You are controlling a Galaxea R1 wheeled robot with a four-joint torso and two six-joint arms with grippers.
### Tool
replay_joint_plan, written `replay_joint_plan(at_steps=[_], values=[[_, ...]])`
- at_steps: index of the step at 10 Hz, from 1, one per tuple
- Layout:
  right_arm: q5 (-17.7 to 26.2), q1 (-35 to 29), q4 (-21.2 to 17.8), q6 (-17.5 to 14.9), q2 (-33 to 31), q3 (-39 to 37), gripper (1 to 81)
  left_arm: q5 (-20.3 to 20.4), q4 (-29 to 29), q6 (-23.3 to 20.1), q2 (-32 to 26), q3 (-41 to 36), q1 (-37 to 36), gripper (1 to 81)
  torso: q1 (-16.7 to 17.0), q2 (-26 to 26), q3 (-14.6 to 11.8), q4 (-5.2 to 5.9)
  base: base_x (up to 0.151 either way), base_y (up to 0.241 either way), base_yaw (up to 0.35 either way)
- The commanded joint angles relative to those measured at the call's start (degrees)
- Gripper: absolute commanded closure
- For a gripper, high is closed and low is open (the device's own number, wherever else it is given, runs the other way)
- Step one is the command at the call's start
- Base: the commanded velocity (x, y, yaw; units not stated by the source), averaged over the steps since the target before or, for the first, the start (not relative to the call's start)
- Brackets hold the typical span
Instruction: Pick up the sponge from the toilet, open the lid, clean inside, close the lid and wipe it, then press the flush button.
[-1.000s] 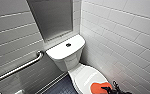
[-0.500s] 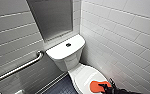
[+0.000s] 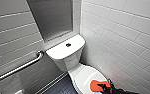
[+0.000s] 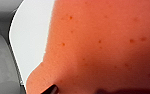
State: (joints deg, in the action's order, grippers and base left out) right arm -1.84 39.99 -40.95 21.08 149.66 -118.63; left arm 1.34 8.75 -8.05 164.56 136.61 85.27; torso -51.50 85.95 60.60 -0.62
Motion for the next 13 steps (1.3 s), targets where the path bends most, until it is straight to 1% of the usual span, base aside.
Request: replay_joint_plan(at_steps=[1,3,4,7,8,10,11,13], values=[[1.3,-3.9,-0.5,0.1,2.3,-5.3,1.0,-5.6,0.6,0.0,-0.3,-0.6,1.1,1.0,0.0,0.0,0.0,0.0,0.0,0.0,0.0],[0.5,-4.2,-0.1,-0.1,4.3,-9.0,1.0,-5.6,0.6,0.0,-0.4,-0.6,1.3,1.0,0.0,0.0,0.0,0.0,0.0,0.0,0.0],[0.7,-4.2,0.2,-0.7,4.8,-10.9,1.0,-5.6,0.6,0.0,-0.3,-0.6,1.3,1.0,0.0,0.0,0.0,0.0,0.0,0.0,0.0],[0.6,-2.3,0.3,-0.8,4.7,-12.0,1.0,-5.7,0.6,0.0,-0.2,-0.6,1.4,1.0,0.0,0.1,0.0,0.0,0.0,0.0,0.0],[0.6,-1.8,0.3,-0.8,4.8,-12.5,81.1,-5.7,0.5,0.0,-0.2,-0.6,1.4,1.0,0.0,0.1,-0.1,0.0,0.0,0.0,0.0],[1.1,-2.2,0.6,-0.9,4.3,-11.7,81.1,-5.7,0.5,0.0,-0.2,-0.6,1.4,1.0,0.0,0.1,0.0,0.0,0.0,0.0,0.0],[1.4,-2.9,2.4,-0.8,1.7,-7.7,81.1,-5.6,0.4,0.0,-0.1,-0.6,1.4,1.0,0.0,0.1,0.0,0.0,0.0,0.0,0.0],[0.3,-5.0,5.4,-0.8,-8.8,10.3,81.1,-5.0,0.3,-0.1,-0.1,-0.9,1.2,1.0,0.0,0.1,0.0,0.0,0.0,0.0,0.0]])
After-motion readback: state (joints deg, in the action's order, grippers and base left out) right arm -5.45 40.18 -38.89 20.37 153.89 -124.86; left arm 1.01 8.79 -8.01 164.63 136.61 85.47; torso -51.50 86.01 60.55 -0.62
